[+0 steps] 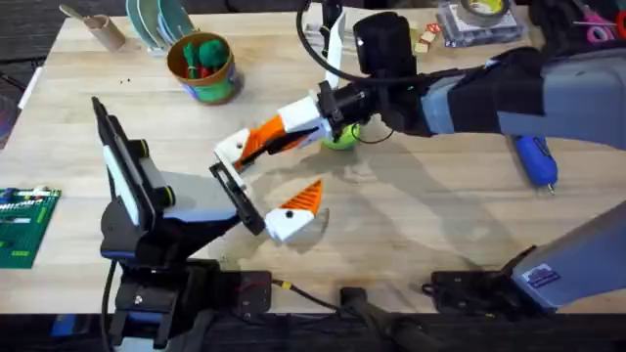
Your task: Pick up the gripper from the table and insert it into the empty holder that is missing its gripper. Then pick up a screw, insert it into the mounting hole, and use the screwdriver to tighten it. Finally, clean up the table by picking up the vegetable and placing it into the bucket.
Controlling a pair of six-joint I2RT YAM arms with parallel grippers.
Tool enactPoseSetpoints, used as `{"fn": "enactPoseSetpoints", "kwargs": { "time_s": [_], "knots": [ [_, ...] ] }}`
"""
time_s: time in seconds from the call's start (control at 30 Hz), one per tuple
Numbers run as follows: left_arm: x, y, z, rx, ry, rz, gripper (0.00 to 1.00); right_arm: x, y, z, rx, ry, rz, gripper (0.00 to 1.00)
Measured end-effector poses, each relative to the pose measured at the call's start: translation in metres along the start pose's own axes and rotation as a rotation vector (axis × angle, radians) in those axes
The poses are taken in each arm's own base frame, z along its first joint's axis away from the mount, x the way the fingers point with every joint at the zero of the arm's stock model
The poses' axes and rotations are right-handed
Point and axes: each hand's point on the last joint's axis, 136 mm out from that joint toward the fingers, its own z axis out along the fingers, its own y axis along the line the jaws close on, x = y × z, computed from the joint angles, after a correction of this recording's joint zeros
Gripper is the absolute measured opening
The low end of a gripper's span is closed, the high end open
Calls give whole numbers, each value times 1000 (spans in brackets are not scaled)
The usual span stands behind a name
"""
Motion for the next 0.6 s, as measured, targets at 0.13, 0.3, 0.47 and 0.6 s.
{"fn": "enactPoseSetpoints", "kwargs": {
  "time_s": [0.13, 0.3, 0.47, 0.6],
  "knots": [
    [1, -12, 0, 68, 2, 8, 993, 2, 1, 0, -13, 13, 2, 438],
    [2, -30, -1, 167, 7, 14, 992, 8, -3, 1, -29, 41, 27, 799],
    [3, -33, -1, 183, 7, 12, 993, 8, -3, 0, -32, 41, 27, 960],
    [3, -33, -1, 185, 8, 12, 993, 4, -5, -5, -28, 28, 29, 964]
  ]
}}
